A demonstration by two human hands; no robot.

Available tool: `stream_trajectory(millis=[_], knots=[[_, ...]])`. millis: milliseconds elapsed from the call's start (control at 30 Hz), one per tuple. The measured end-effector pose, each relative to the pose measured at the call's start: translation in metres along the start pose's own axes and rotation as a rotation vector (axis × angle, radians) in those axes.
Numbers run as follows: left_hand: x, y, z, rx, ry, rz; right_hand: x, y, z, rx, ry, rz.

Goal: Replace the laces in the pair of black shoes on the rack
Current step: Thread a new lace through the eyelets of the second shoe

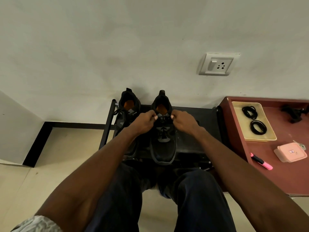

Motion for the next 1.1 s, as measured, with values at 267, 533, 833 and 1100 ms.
stream_trajectory(millis=[267,533,833,1100], knots=[[0.002,0.007,0.01,-0.567,-0.04,-0.161,0.001,-0.005,0.005,0.243,0.009,0.076],[0.003,-0.009,0.002,-0.123,0.032,-0.023,0.003,0.013,-0.007,-0.077,0.043,-0.088],[0.015,-0.005,0.007,0.926,0.358,0.121,0.018,0.001,-0.006,-1.187,0.268,-0.166],[-0.008,0.006,0.0,0.881,0.386,0.089,-0.004,-0.006,-0.013,-1.181,0.287,-0.135]])
Point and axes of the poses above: each hand's wrist, its own x-axis away from the middle knuckle, its own z-axis out of the back of the hand, y = z × x, the point moved 9 cm from there along -x, towards the middle knuckle, and after that the axes turned 3 degrees about -x, right-handed, at the moved point
